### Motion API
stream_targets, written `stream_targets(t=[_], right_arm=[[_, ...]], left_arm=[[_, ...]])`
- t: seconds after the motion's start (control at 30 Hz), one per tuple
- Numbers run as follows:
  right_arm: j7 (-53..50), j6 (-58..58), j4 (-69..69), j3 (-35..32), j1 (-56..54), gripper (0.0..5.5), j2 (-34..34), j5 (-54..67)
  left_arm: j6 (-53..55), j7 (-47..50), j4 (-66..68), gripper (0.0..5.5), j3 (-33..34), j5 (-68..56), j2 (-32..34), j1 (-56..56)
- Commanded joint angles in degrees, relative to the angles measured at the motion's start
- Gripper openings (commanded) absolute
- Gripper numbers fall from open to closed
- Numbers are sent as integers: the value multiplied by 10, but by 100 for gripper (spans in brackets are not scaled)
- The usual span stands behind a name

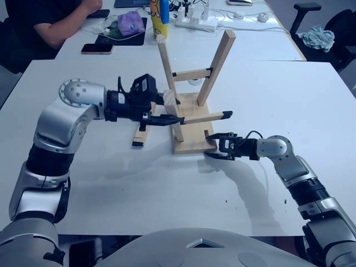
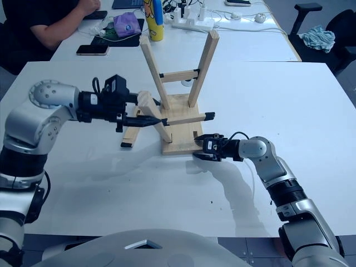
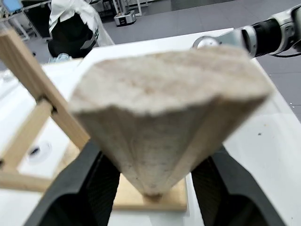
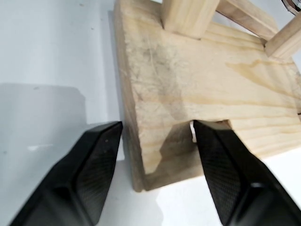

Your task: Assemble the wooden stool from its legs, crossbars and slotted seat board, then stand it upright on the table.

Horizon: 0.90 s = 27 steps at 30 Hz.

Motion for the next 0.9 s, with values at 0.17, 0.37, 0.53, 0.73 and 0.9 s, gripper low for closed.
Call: stream_targets(t=[0.17,0.37,0.53,0.73,0.9], right_arm=[[14,17,5,18,8,282,8,-7],[12,15,12,22,6,282,8,-13],[9,18,9,21,6,282,8,-13],[-2,28,4,20,15,282,11,-15],[-19,47,-3,17,21,282,14,-21]], left_arm=[[9,-4,33,207,-16,7,15,96],[11,29,9,207,34,-50,-20,73],[6,52,-5,258,79,-69,-30,81],[26,79,-38,327,139,-99,-17,112],[49,111,-72,327,239,-135,10,163]])
